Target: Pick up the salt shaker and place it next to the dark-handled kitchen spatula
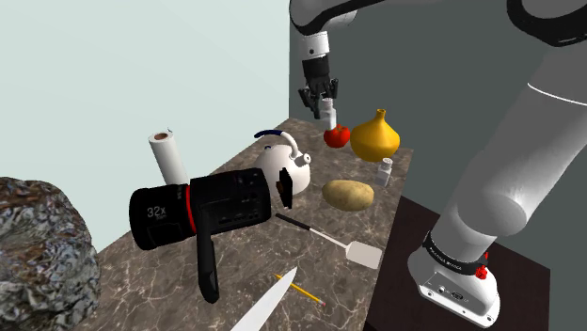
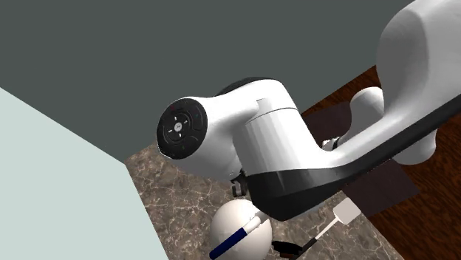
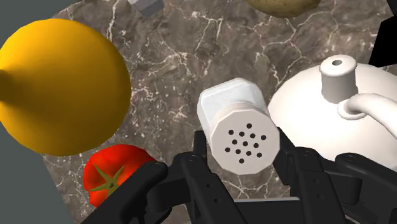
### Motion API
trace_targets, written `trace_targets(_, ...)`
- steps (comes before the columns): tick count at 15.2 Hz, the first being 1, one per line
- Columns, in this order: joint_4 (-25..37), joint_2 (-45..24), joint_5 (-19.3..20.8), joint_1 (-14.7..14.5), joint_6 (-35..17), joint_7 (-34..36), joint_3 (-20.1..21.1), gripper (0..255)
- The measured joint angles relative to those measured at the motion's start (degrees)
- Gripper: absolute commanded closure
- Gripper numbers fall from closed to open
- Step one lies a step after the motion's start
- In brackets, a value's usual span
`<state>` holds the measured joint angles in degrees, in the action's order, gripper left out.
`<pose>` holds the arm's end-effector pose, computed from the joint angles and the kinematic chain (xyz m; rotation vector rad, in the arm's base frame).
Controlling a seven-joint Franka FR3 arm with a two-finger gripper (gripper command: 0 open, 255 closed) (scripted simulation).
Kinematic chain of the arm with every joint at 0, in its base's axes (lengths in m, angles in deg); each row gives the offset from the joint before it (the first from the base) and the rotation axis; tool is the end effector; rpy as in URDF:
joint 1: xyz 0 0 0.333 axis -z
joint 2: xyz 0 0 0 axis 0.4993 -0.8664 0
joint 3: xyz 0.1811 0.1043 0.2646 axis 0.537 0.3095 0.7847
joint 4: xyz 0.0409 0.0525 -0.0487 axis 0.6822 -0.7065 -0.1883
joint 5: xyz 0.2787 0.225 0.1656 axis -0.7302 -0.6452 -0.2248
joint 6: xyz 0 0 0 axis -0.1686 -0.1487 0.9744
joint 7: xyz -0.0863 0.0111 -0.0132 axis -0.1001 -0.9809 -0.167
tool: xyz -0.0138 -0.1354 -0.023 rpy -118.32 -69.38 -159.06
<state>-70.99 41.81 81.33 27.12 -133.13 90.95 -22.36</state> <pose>0.5005 -0.0226 0.4816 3.0366 -0.3161 -0.4273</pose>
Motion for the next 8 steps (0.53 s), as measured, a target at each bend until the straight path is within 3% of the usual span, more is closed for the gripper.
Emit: trace_targets(8, -12.54, 11.54, -2.87, -4.01, -0.87, 8.46, 5.00, 255)
